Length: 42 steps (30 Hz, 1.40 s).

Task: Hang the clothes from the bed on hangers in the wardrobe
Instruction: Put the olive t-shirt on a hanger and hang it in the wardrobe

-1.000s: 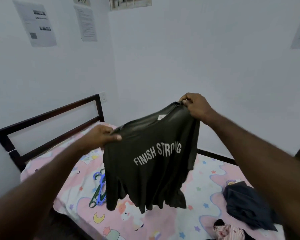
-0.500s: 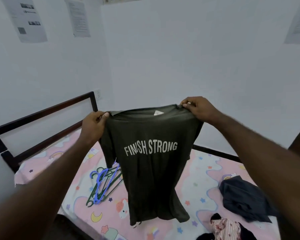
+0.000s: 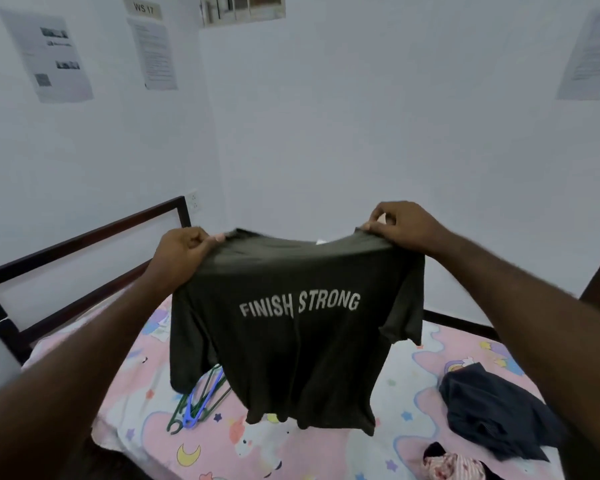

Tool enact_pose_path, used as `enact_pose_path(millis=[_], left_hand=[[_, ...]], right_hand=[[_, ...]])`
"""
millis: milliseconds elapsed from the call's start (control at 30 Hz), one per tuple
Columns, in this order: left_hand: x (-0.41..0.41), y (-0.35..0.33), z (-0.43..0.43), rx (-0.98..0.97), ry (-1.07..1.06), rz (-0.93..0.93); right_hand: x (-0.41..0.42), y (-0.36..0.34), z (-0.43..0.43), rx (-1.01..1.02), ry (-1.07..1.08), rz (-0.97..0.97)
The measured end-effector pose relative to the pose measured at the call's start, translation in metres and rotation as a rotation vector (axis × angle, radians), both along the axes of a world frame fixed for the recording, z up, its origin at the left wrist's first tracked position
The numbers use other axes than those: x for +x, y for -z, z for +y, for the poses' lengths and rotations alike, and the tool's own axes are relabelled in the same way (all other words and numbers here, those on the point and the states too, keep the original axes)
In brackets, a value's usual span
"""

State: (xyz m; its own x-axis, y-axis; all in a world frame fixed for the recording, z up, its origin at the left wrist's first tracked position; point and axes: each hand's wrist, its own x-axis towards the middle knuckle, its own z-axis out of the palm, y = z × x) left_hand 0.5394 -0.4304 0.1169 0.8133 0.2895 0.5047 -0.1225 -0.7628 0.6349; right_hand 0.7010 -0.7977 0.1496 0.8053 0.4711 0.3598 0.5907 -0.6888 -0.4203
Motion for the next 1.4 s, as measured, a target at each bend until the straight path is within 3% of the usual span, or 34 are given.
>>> enact_pose_path(millis=[67, 233, 333, 367, 433, 533, 600, 667, 767, 867, 967, 1033, 1133, 1200, 1400], left_hand=[[0.003, -0.003, 0.008, 0.072, 0.009, 0.056], [0.008, -0.023, 0.017, -0.021, -0.008, -0.15], [0.005, -0.012, 0.014, 0.255, 0.051, 0.147], [0.003, -0.007, 0.013, 0.373, 0.061, 0.255], [0.003, -0.007, 0.013, 0.531, 0.039, 0.318], [0.007, -0.009, 0.013, 0.378, -0.016, 0.226], [0.012, -0.004, 0.01, 0.345, -0.07, 0.235], [0.017, 0.003, 0.008, 0.246, -0.113, 0.201], [0.017, 0.011, -0.004, -0.164, -0.133, 0.068], [-0.004, 0.05, -0.025, -0.525, -0.101, -0.01], [-0.046, 0.146, -0.044, -0.439, -0.261, 0.155], [-0.079, 0.211, -0.055, -0.335, -0.36, 0.355], [-0.126, 0.285, -0.079, -0.162, -0.305, 0.682], [-0.146, 0.31, -0.094, -0.11, -0.26, 0.8], [-0.155, 0.303, -0.102, -0.062, -0.286, 0.827]], right_hand=[[0.0, -0.005, -0.007, -0.054, -0.027, 0.107], [0.007, -0.034, -0.021, -0.111, -0.082, 0.102], [0.014, -0.019, -0.025, -0.314, -0.031, 0.106], [0.016, -0.012, -0.027, -0.283, -0.019, 0.102], [0.022, -0.002, -0.03, -0.023, 0.008, 0.12], [0.025, 0.013, -0.026, 0.417, 0.059, 0.285], [0.028, 0.023, -0.021, 0.396, 0.092, 0.309], [0.026, 0.023, -0.016, 0.34, 0.126, 0.199], [0.007, 0.014, -0.015, 0.406, 0.14, -0.045], [-0.025, 0.052, -0.033, 0.212, 0.101, -0.052], [-0.054, 0.148, -0.062, -0.358, 0.0, 0.137], [-0.067, 0.214, -0.085, -0.533, -0.04, 0.319], [-0.082, 0.293, -0.115, -0.593, -0.039, 0.578], [-0.091, 0.328, -0.123, -0.603, -0.052, 0.641], [-0.083, 0.342, -0.125, -0.354, 0.049, 0.549]])
